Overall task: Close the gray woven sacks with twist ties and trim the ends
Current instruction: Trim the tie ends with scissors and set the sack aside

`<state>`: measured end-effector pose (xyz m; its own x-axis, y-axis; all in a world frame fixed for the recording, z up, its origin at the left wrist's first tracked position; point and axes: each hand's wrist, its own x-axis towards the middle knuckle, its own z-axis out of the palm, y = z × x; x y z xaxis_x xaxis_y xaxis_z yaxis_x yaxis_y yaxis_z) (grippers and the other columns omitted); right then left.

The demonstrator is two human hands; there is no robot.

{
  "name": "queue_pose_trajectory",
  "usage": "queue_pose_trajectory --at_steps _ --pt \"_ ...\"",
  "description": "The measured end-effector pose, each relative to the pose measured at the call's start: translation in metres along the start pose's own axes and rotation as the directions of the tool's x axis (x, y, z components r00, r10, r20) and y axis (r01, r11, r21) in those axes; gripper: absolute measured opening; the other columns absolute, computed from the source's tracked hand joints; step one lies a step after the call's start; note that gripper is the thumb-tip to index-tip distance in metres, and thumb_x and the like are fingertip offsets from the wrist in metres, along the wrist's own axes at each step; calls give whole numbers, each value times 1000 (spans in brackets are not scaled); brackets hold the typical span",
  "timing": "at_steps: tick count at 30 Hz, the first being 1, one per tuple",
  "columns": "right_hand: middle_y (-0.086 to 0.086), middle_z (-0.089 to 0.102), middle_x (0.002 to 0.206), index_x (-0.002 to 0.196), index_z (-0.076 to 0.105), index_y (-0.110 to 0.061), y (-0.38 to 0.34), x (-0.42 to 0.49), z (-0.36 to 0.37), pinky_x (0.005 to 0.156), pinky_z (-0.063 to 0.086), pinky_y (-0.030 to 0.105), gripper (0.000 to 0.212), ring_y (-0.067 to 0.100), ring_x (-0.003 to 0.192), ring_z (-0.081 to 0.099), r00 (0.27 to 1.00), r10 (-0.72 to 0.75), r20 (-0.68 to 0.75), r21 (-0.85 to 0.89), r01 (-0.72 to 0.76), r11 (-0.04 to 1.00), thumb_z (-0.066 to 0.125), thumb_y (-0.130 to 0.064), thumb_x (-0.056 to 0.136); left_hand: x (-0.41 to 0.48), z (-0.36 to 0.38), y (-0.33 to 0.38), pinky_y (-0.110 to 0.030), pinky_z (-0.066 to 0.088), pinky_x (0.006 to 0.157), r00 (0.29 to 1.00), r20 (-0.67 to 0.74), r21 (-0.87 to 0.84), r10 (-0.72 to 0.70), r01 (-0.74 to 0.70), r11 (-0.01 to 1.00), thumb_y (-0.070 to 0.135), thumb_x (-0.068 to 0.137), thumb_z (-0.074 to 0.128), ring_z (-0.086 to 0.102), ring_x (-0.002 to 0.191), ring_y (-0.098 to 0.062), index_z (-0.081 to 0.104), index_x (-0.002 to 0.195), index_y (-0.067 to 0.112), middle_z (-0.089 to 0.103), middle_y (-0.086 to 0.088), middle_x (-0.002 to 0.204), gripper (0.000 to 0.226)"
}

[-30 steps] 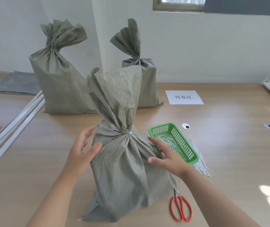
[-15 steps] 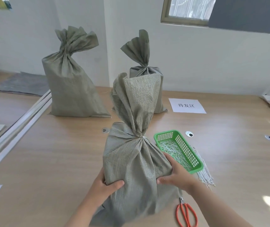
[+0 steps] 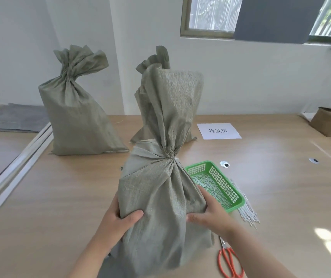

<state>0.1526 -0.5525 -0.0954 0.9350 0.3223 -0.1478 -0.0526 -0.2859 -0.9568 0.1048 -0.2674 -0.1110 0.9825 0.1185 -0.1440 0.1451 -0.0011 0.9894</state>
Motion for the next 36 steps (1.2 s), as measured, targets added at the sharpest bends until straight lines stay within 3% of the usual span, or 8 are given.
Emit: queue_pose_trajectory --at_steps 4,6,9,13,18,22,26,36 --pt "-4 70 124 134 53 -34 -11 -2 -11 103 51 46 82 19 117 66 997 -77 -23 28 78 997 93 -19 64 1 9 28 -21 57 64 999 0 17 37 -37 999 24 70 86 73 88 -6 59 115 34 75 17 97 54" --pt "-1 70 123 132 56 -35 -18 -3 -22 101 51 51 77 21 116 66 991 -125 -38 53 127 991 92 -17 66 0 18 42 -30 59 74 999 -8 1 38 -38 999 43 54 83 74 96 -11 59 118 36 76 12 104 68" --pt "1 70 120 129 58 -32 -28 -4 -49 99 51 55 73 23 114 67 980 -186 -70 68 190 979 92 -20 66 0 41 62 -47 58 88 998 -23 -41 59 -59 997 49 47 88 73 104 -21 59 123 35 75 3 112 82" --pt "0 69 121 129 58 -33 -38 -10 -104 99 50 55 75 21 115 65 967 -235 -97 114 245 963 92 -23 63 7 92 91 -41 58 82 997 -22 -17 79 -79 997 71 26 92 74 101 -22 60 126 24 75 -4 114 115" --pt "2 70 120 131 56 -29 -39 -14 -182 98 51 57 81 24 114 66 960 -259 -105 119 271 955 94 -27 60 16 168 116 -23 59 67 993 35 -44 110 -108 993 59 26 95 75 89 -7 57 115 31 78 13 98 101" --pt "-1 72 116 126 59 -30 -42 -16 -233 97 52 55 73 21 111 68 954 -269 -130 111 283 953 92 -25 61 27 214 134 -32 57 84 985 85 -25 148 -146 989 70 26 93 72 102 -6 54 121 40 75 20 106 107" --pt "-1 71 120 129 59 -29 -46 -12 -270 99 52 53 75 19 114 67 945 -280 -172 114 301 947 92 -27 61 52 247 150 -35 58 88 977 128 -7 172 -173 985 46 48 91 71 108 -12 54 127 38 74 13 112 88" --pt "-2 72 114 123 62 -31 -57 19 -337 94 55 51 70 19 107 69 900 -302 -313 74 341 937 91 -24 60 135 307 183 -46 55 100 957 194 38 214 -225 974 47 56 87 71 109 -13 53 126 40 73 10 116 78"
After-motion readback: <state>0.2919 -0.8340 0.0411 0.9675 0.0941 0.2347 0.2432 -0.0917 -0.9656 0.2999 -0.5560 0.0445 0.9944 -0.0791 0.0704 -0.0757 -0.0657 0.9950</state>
